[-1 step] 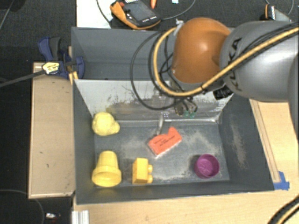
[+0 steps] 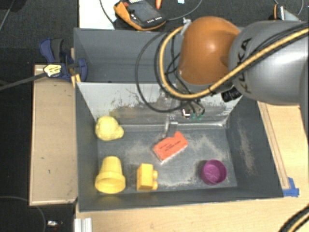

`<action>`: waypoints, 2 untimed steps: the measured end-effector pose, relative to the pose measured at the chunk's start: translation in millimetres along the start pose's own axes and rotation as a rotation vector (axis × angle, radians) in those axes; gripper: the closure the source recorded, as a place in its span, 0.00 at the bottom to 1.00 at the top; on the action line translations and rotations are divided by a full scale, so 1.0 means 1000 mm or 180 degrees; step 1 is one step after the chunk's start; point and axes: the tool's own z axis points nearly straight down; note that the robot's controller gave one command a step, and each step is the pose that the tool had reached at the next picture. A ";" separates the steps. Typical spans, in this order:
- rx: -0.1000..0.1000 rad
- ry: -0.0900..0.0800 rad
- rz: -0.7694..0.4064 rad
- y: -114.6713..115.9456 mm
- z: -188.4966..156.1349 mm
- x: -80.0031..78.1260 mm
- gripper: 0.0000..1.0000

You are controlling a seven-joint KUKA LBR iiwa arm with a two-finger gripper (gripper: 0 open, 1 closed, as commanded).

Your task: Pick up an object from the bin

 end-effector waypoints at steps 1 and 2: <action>0.0000 -0.0006 -0.0753 -0.048 0.099 0.005 0.00; -0.0005 -0.0033 -0.0702 -0.067 0.066 0.002 0.00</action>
Offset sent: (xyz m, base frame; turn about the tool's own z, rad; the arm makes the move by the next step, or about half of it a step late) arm -0.0028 -0.0688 -0.0654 -0.2161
